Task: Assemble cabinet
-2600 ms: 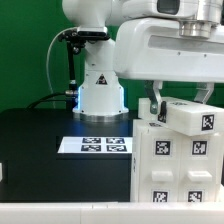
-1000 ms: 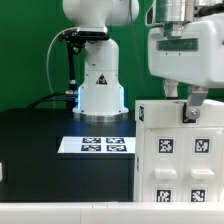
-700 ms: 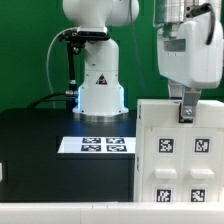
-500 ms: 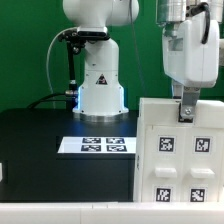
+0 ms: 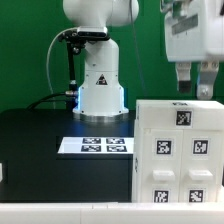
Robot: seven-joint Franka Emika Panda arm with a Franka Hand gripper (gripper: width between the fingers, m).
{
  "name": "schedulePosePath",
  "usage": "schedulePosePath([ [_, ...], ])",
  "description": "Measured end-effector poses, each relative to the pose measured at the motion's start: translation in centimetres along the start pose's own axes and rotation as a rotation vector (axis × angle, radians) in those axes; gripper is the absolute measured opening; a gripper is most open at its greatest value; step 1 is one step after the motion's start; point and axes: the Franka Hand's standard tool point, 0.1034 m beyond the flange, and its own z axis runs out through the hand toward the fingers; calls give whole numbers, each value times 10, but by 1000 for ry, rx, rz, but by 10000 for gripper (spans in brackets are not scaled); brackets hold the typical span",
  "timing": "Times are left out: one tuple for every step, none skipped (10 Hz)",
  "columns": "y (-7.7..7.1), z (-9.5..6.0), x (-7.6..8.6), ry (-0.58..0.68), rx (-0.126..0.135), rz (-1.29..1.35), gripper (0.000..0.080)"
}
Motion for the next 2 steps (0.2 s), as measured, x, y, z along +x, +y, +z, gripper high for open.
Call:
schedulePosePath([
  [1, 3, 1, 3, -4, 0, 798],
  [1, 4, 0, 3, -5, -1, 797],
])
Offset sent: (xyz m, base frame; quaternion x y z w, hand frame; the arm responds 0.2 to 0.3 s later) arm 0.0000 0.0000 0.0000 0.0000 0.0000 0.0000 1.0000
